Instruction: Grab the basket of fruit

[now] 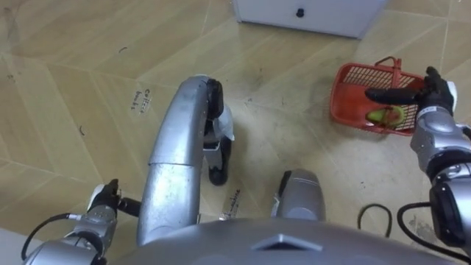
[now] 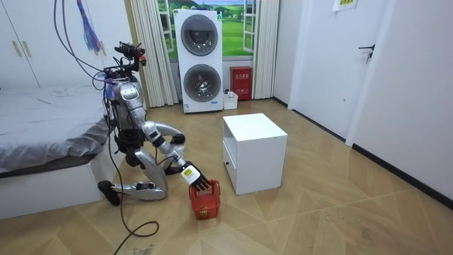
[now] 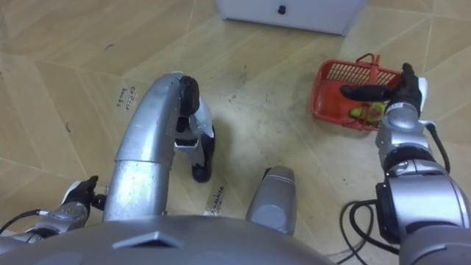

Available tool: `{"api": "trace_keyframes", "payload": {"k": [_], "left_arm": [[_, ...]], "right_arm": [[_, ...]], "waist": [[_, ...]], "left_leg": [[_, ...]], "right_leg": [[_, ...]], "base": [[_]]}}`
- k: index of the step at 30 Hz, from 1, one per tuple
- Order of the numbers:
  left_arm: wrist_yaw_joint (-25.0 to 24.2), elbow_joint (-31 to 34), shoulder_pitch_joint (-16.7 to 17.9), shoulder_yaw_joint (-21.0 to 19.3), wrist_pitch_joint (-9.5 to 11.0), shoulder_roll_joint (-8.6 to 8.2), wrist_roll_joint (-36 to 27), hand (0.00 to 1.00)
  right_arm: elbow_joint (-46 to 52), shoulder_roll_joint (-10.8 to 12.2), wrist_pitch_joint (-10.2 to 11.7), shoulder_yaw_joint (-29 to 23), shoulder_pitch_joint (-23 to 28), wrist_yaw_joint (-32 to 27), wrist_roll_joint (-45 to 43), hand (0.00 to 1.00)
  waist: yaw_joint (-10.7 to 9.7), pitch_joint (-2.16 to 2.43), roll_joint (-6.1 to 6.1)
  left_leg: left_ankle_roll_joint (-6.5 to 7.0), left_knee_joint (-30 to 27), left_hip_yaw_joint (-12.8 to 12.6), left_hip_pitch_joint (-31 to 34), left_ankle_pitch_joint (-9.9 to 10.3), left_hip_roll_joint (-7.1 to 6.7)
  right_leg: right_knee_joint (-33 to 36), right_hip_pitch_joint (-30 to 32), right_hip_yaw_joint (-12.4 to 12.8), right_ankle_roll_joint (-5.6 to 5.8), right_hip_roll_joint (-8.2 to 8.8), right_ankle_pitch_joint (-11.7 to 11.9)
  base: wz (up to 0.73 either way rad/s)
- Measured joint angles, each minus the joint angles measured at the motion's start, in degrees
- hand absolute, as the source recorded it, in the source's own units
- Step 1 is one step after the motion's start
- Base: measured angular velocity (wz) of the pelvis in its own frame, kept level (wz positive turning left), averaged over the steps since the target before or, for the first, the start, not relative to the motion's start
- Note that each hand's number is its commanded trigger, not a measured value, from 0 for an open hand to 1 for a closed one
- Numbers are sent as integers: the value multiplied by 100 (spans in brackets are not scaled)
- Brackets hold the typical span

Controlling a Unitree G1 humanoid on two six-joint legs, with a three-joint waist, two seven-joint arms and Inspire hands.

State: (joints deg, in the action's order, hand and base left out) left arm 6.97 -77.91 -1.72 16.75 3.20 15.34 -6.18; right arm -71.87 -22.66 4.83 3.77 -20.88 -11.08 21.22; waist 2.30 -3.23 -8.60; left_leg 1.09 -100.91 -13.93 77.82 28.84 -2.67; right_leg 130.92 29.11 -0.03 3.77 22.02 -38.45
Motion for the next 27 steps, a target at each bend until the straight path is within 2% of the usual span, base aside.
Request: {"api": "trace_keyframes", "payload": {"k": [6, 19, 24, 27], "left_arm": [[-1, -199, -23, 36, -16, -122, -96, 0], [-105, -221, -106, 50, -35, -133, -115, 0], [-104, -220, -204, 167, -42, -136, -114, 0], [-104, -220, -229, 270, -41, -136, -116, 0]], "right_arm": [[-245, -35, 0, -9, 0, 5, 206, 0], [-440, -58, -117, 160, 0, 250, 221, 0], [-452, -62, -120, 228, -59, 252, 235, 0], [-474, -68, -120, 400, -69, 256, 299, 0]], "waist": [[30, -9, 11], [249, -2, 107], [291, -5, 186], [293, -10, 192]], "left_leg": [[-16, 3, 0, 58, -47, 5], [-31, 24, 0, 153, -87, 8], [-18, 19, -2, 253, -148, 9], [-8, 20, -2, 287, -178, 9]], "right_leg": [[86, 106, 36, 0, -7, 0], [122, 210, 22, -2, -1, 1], [176, 309, 23, -3, -6, -2], [203, 346, 26, -3, -3, -2]], "base": [[-1], [0], [0], [0]]}}
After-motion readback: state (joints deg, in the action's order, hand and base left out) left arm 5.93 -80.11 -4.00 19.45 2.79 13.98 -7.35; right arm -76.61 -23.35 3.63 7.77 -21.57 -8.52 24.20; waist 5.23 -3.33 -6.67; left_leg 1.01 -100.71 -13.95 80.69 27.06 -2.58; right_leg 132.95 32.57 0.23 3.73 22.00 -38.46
